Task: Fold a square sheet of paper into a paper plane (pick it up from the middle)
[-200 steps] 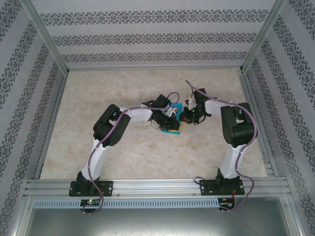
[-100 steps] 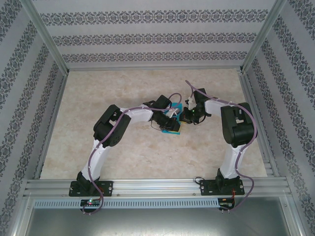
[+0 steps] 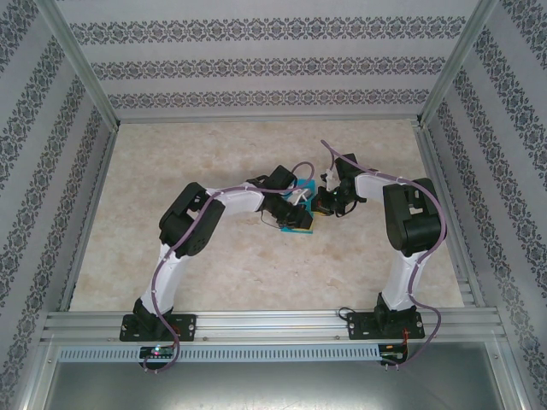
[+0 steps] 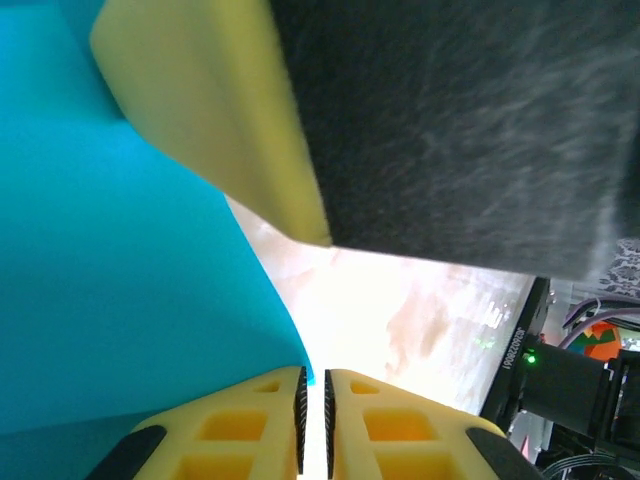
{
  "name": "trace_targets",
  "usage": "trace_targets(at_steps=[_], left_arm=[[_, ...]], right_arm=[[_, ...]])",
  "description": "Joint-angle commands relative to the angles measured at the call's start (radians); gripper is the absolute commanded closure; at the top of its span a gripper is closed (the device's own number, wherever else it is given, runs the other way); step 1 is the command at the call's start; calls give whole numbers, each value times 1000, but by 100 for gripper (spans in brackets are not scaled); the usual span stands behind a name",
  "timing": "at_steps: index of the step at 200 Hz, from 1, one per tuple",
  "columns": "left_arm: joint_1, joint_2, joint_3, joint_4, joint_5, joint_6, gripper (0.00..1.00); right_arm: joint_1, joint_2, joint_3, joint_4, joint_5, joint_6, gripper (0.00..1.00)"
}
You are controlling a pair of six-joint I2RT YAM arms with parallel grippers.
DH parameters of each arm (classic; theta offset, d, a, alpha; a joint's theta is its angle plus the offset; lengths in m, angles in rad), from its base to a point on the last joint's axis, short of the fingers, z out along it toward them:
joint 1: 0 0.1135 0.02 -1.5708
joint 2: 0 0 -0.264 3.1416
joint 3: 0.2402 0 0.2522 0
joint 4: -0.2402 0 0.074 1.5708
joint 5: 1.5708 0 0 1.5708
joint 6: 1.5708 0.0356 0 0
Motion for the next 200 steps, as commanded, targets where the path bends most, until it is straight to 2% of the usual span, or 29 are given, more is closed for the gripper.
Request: trace_targets(at_steps=[1, 69, 115, 200], left_arm=[[34, -52, 15, 5, 10, -20, 83], [92, 26, 97, 10, -62, -44, 82], [107, 85, 167, -52, -72, -9, 82], [129, 121, 181, -106, -108, 36, 82]], right_arm=[[13, 15, -21, -46, 64, -25, 100], [31, 15, -24, -34, 58, -22, 100], [34, 17, -15, -41, 62, -27, 100], [35, 20, -12, -47, 75, -32, 100]])
